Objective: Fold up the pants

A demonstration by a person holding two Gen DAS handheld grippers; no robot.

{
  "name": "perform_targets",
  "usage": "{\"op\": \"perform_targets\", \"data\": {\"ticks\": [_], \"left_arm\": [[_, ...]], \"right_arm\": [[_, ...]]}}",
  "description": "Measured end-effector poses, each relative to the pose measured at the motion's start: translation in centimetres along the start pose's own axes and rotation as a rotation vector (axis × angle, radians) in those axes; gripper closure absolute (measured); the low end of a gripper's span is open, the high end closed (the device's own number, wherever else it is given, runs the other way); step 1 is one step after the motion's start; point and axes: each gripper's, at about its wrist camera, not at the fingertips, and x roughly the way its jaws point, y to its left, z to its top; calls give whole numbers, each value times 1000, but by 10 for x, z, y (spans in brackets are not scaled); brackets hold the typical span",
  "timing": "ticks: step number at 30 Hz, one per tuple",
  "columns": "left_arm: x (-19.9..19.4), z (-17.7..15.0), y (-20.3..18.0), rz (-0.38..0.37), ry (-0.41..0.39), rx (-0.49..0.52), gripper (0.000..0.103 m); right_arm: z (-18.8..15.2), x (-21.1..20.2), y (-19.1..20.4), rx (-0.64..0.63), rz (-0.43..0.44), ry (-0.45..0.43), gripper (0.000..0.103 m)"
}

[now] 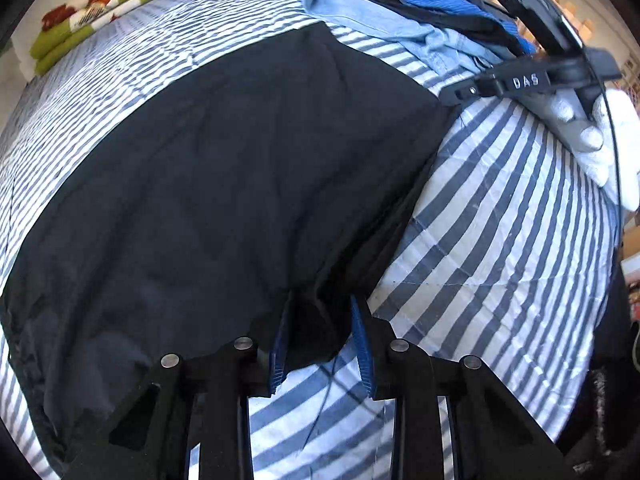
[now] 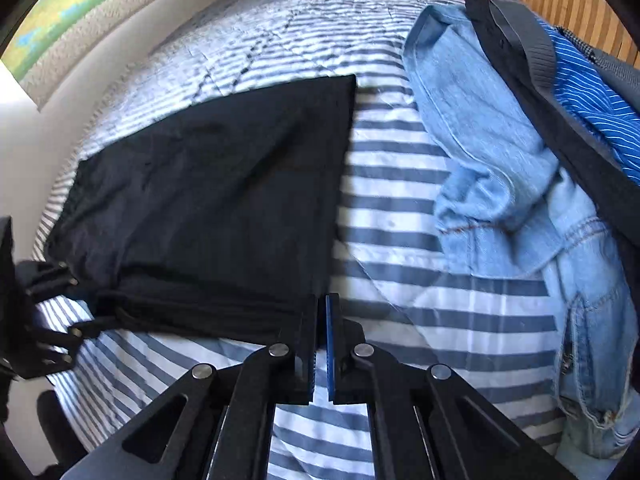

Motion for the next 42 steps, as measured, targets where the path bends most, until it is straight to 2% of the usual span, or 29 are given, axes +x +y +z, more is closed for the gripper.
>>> {"op": "perform_targets", "data": {"ticks": [3, 6, 8, 10, 11, 13, 15, 16, 17, 19, 21, 24, 27, 29, 30, 32, 35, 37, 42], "left_arm": [[-22, -6, 13, -27, -55, -78, 59], [-52, -22, 40, 24, -129, -158, 55], [-69, -37, 68, 132, -161, -248, 55], [-85, -58, 95, 226, -193, -347, 55], [-96, -76, 112, 265, -215, -429, 55], [-113, -110, 140, 297, -257, -571, 54], [-124, -144, 162, 318, -276, -682, 53], [-127, -158, 168, 321, -286, -715, 53], [-129, -172, 173, 315, -299, -738, 53], [-124, -183, 177, 304, -311, -747, 48], [-119, -187, 182, 315, -325, -744, 44], [-110, -191, 191, 258, -392, -788, 43], [-100, -191, 195, 196, -426, -789, 44], [-94, -190, 197, 176, -440, -764, 55], [-92, -192, 200, 166, -445, -781, 70], [-85, -196, 205, 133, -450, -787, 76], [-84, -200, 206, 108, -461, -737, 80], [-84, -204, 204, 90, -472, -715, 82], [-91, -202, 197, 66, -515, -661, 84]], "right_arm": [[3, -19, 0, 32, 1, -99, 76], [10, -26, 29, -46, 16, -155, 76], [20, -20, 55, -112, -8, -159, 76], [33, -8, 75, -144, 6, -143, 76], [40, 0, 82, -148, 17, -130, 76], [55, 26, 99, -187, 21, -83, 75], [63, 55, 109, -201, 0, 0, 74], [67, 54, 115, -204, -23, -36, 74], [73, 54, 121, -205, -25, -21, 73], [82, 36, 140, -189, 72, -31, 73], [89, 17, 173, -245, 109, -57, 73], [98, -1, 235, -336, 189, -69, 69], [117, 1, 298, -335, 281, -57, 66], [132, 21, 343, -337, 341, 26, 65], [140, 32, 363, -340, 347, 61, 65], [149, 57, 400, -345, 312, 128, 65], [152, 93, 440, -377, 204, 201, 65], [150, 113, 452, -383, 143, 244, 65], [145, 129, 463, -381, 90, 275, 65]]}}
